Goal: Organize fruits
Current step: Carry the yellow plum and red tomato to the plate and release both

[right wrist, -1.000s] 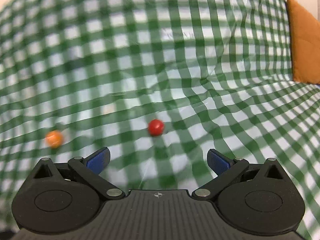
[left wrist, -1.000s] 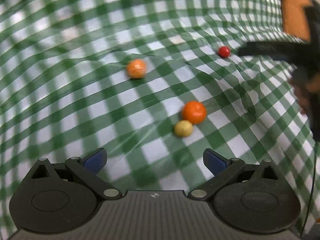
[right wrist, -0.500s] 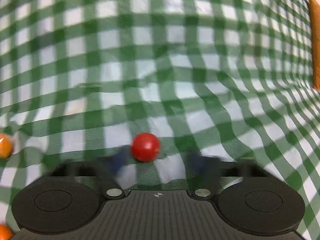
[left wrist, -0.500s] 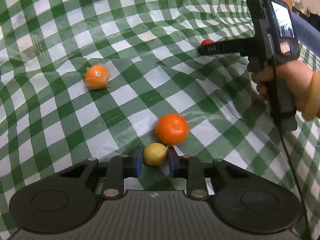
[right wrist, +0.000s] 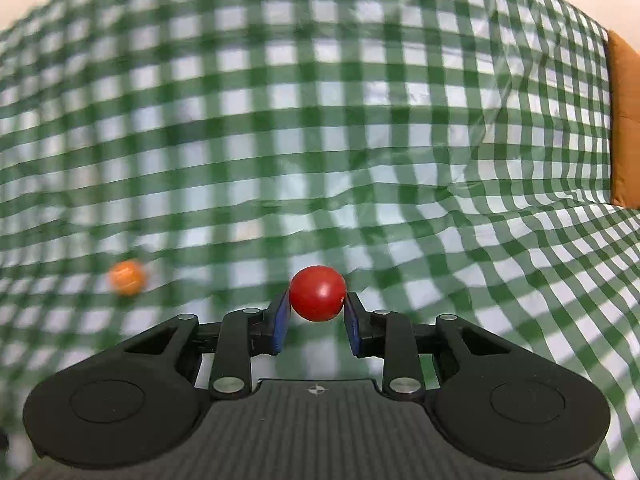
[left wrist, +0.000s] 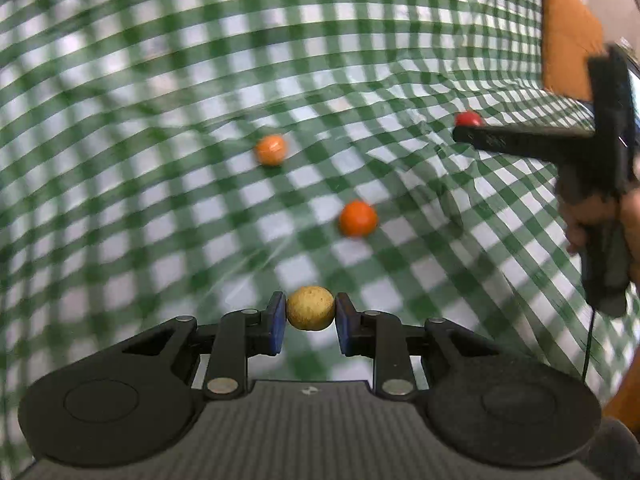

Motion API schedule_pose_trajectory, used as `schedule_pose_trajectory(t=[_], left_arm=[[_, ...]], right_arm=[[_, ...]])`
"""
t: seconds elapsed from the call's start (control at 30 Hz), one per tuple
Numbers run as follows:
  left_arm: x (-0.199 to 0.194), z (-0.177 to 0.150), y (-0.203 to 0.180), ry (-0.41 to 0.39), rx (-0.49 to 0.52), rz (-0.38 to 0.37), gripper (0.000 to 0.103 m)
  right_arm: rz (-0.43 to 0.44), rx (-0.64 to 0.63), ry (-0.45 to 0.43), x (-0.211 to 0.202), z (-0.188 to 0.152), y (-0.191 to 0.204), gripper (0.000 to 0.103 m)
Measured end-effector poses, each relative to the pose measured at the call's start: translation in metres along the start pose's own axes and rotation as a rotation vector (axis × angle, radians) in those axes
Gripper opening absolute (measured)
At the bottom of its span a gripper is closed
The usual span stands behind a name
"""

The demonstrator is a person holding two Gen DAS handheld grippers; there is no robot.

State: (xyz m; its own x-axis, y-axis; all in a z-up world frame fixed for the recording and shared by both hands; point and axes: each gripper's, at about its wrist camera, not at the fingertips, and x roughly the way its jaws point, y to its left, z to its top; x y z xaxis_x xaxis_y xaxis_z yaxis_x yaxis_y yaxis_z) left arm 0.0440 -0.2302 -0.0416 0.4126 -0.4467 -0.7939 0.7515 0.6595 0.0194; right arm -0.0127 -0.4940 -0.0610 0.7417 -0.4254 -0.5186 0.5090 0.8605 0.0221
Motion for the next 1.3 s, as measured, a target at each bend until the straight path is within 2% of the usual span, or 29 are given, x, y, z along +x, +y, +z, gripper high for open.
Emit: schedule_pose_trajectory(t=[0.1,0.27,0.57,0.87,1.3], left_arm=[[-0.045,-0.026,0.015,0.016,-0.044,0.02,0.029],[-0.106,-0.068,0.036,0.022,-0.068,0.097,0.029],[-0.19,-0.136,0.064,0.001,-0.109,0.164,0.029],[-0.249,-0.186,0.083,-0.034,-0.178,0.173,0.028],[-0.285,-0.217,0.095,-0.081,-0.227,0.188,0.029]], right_arm=[[0.057,-0.024,0.033,-0.049,-0.016,0.024,0.031],[0.139,-0.063,0.073,-0.132,-0.044,0.083,0.031],[0.305,-0.091,0.151,-0.243,-0.082,0.176,0.031],[0.383,-0.188,0.156,-0.317,-0.105,0.245,0.031],[0.403,-0.274,0.128,-0.363,-0.116,0.276,0.031]])
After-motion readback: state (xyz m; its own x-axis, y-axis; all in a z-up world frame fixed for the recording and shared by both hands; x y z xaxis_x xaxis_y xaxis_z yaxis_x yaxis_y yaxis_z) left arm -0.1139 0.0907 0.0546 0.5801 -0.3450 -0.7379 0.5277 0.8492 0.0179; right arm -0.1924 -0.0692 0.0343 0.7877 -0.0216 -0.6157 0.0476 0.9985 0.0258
